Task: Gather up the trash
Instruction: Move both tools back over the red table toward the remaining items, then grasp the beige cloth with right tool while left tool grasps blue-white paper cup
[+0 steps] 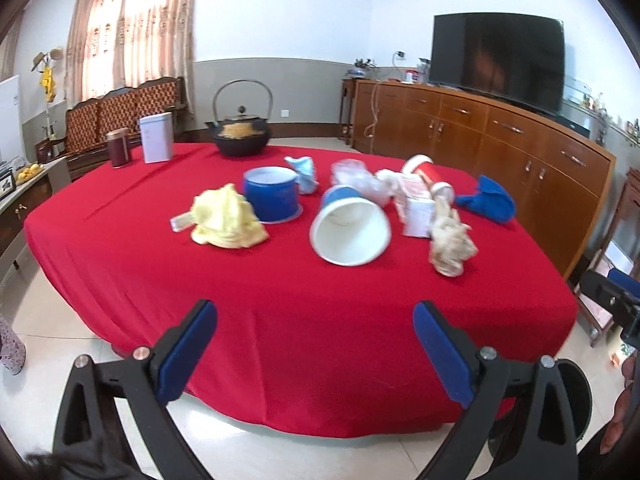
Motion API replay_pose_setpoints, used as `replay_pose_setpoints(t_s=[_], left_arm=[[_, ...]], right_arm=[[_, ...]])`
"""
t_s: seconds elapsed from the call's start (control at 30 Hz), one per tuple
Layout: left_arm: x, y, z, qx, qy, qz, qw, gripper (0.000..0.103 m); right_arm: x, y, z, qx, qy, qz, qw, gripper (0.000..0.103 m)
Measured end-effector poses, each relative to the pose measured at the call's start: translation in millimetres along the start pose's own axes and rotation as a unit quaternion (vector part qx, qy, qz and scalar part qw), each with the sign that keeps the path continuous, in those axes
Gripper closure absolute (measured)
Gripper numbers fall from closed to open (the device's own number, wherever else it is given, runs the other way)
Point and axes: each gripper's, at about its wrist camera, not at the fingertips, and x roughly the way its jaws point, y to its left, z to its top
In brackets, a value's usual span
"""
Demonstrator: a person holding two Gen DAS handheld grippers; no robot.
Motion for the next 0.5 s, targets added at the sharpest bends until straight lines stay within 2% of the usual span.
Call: replay_pose_setpoints(t_s=[0.23, 0.5], left_arm=[[27, 10, 13, 0.004, 0.000, -0.006, 1.0000, 0.011], [68, 7, 32, 0.019, 0.002, -0.016, 0.9997, 0.020]], right_arm=[[40, 42, 20, -0.021, 0.005, 0.013, 1.000, 0.000], [99, 59, 33, -0.029, 0.029, 0.021, 0.999, 0.001]])
